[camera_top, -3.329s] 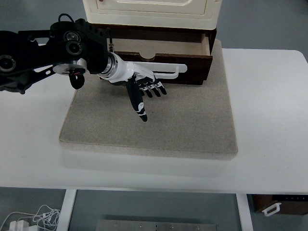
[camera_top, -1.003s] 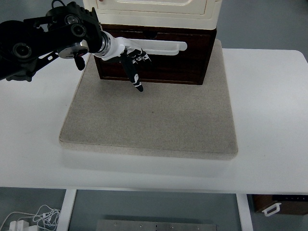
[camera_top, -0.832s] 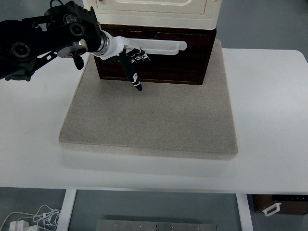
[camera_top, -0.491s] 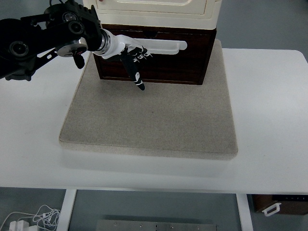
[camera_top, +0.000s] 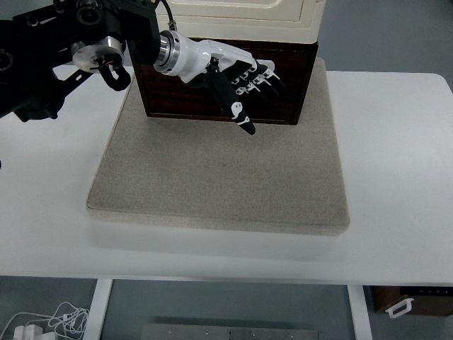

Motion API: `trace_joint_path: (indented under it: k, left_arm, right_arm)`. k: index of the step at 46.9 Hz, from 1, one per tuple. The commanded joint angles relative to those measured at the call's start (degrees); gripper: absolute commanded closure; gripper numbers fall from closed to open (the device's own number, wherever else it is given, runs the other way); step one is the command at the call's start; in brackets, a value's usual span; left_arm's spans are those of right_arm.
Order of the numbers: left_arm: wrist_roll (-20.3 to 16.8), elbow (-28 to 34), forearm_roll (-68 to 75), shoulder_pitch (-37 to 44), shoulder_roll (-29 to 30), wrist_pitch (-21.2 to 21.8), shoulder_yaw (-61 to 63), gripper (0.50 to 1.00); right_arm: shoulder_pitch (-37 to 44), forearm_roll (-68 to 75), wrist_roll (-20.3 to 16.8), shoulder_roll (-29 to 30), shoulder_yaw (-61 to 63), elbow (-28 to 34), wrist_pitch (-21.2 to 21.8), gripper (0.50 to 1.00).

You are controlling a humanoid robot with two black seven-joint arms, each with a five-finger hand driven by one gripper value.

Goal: Close drawer under combined cabinet

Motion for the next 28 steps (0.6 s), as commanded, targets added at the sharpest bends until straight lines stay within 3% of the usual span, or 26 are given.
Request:
trace_joint_path:
  k: [1, 8, 16, 28]
  left_arm:
    - [-4.5, 0.0, -0.3, 0.2, 0.0, 0.1, -2.6, 0.504]
    - [-14.5, 0.1, -0.4, 0.9, 0.0, 0.8, -8.3, 0.504]
    - [-21.7, 0.6, -1.5, 1.0, 0.4, 3.4, -13.9, 0.504]
    - [-24.6, 2.8, -6.4, 0.8, 0.4, 12.6, -25.1, 0.504]
  right_arm:
    - [0.0, 0.0, 0.0, 0.0, 0.0, 0.0, 0.0, 0.548]
    - [0.0, 0.0, 0.0, 0.0, 0.0, 0.0, 0.0, 0.548]
    - [0.0, 0.0, 0.0, 0.0, 0.0, 0.0, 0.0, 0.548]
    - [0.0, 0.0, 0.0, 0.0, 0.0, 0.0, 0.0, 0.548]
